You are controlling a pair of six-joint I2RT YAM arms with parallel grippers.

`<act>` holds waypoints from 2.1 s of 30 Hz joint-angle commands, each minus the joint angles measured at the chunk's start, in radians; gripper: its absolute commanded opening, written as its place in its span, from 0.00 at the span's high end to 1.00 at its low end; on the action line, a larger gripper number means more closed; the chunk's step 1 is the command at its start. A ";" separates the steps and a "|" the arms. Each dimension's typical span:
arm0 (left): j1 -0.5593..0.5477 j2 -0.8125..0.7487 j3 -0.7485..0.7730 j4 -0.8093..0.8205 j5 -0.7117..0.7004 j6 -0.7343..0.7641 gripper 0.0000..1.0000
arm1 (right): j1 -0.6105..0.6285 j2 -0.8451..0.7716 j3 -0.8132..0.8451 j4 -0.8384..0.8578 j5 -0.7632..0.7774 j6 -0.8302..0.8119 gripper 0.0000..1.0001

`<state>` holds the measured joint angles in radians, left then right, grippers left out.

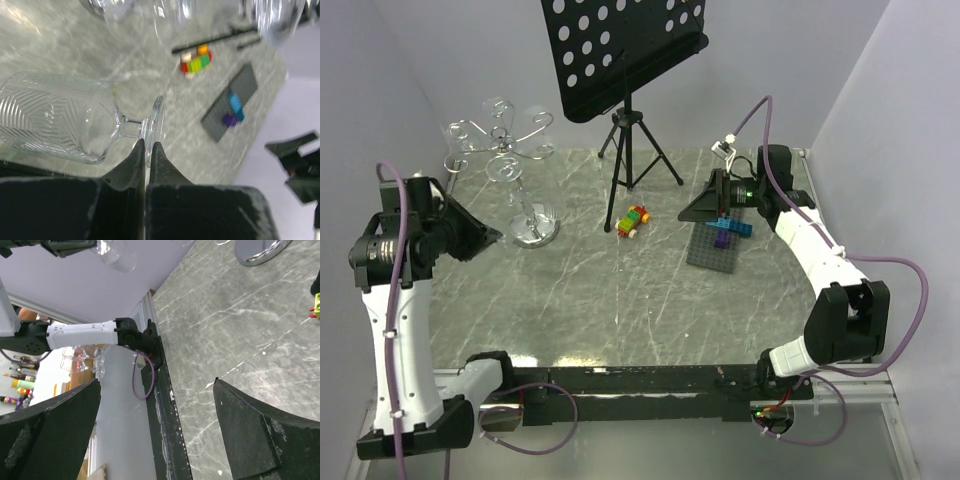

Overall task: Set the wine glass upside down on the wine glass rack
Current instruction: Turn the wine glass upside down at the wine rack.

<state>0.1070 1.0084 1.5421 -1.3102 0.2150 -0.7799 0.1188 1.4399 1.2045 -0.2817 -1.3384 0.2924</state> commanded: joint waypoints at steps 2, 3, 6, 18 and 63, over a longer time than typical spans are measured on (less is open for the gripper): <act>0.143 0.022 0.023 0.169 -0.034 0.028 0.99 | -0.019 0.017 0.032 0.111 -0.044 0.042 0.00; 0.176 0.025 0.020 0.192 -0.022 0.037 0.99 | -0.024 0.019 0.033 0.118 -0.047 0.044 0.00; 0.255 0.035 0.004 0.267 0.041 0.034 0.99 | -0.031 0.027 0.032 0.145 -0.050 0.065 0.00; 0.396 0.055 -0.158 0.606 0.308 -0.169 0.99 | -0.059 0.047 0.003 0.340 -0.065 0.208 0.00; 0.396 0.199 -0.172 0.933 0.416 -0.424 0.99 | -0.096 0.129 -0.011 0.630 -0.074 0.436 0.00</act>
<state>0.4992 1.2022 1.3163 -0.4866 0.6323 -1.1500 0.0345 1.5539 1.1893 0.2848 -1.3972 0.7170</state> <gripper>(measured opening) 0.042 0.997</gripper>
